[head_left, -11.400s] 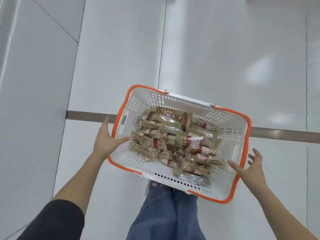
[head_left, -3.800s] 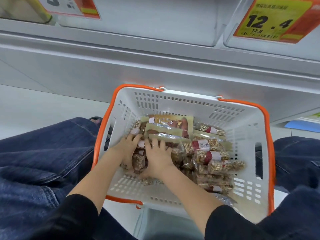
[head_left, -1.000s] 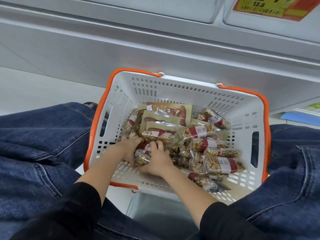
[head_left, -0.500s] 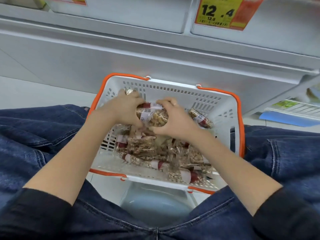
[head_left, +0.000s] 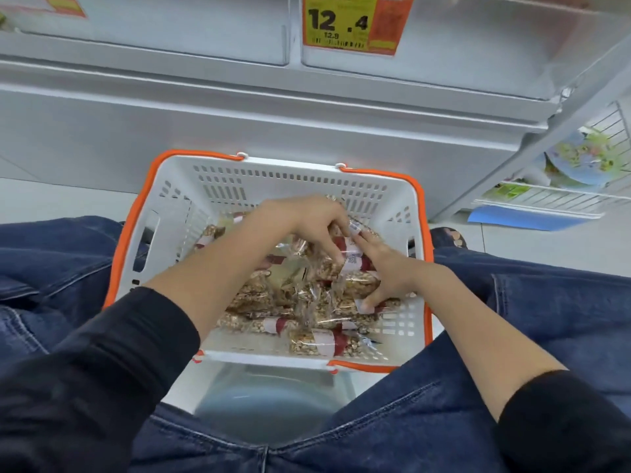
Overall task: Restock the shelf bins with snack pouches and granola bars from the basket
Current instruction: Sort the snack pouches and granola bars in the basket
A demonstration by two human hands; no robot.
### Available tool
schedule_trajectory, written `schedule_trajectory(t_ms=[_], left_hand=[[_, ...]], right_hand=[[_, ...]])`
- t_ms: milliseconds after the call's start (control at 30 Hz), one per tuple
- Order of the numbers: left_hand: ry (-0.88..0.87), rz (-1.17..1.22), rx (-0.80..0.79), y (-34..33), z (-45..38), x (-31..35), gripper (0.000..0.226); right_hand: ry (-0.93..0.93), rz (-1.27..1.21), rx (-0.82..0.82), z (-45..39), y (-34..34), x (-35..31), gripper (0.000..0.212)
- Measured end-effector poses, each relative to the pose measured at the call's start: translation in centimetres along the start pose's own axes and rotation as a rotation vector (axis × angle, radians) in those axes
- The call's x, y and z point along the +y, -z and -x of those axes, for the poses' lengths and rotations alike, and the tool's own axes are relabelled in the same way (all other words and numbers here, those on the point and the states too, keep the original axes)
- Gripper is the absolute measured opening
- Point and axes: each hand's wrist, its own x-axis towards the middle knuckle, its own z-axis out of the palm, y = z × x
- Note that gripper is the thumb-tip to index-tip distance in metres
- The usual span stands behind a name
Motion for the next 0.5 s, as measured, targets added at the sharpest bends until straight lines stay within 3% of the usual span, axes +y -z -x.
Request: schedule_trajectory(t_ms=[100, 167, 267, 333, 400, 467, 500], left_hand=[[-0.002, 0.180, 0.042, -0.1, -1.0, 0.3, 0.008], [0.006, 0.315, 0.082, -0.7, -1.9, 0.9, 0.023], [0.033, 0.659, 0.089, -2.1, -2.7, 1.1, 0.025], [0.091, 0.923, 0.214, -3.1, -2.6, 0.8, 0.020], [0.224, 1.071, 0.440, -3.9, -1.9, -0.4, 0.020], [0.376, 1.007, 0.645, -4.3, -0.2, -2.1, 0.024], [0.428, 0.969, 0.710, -4.7, 0.8, -3.1, 0.026]], right_hand=[[-0.051, -0.053, -0.043, 0.5, 2.0, 0.0, 0.122], [-0.089, -0.153, 0.001, 1.3, 3.9, -0.1, 0.102], [-0.183, -0.237, 0.282, 1.8, 5.9, 0.3, 0.082], [-0.179, -0.256, 0.476, 1.5, 6.1, 0.3, 0.076], [-0.094, -0.283, 0.601, 0.5, 5.3, -0.3, 0.069], [0.038, -0.198, 0.562, -1.1, 3.5, -1.0, 0.064], [0.087, -0.108, 0.450, -1.9, 2.3, -1.5, 0.062]])
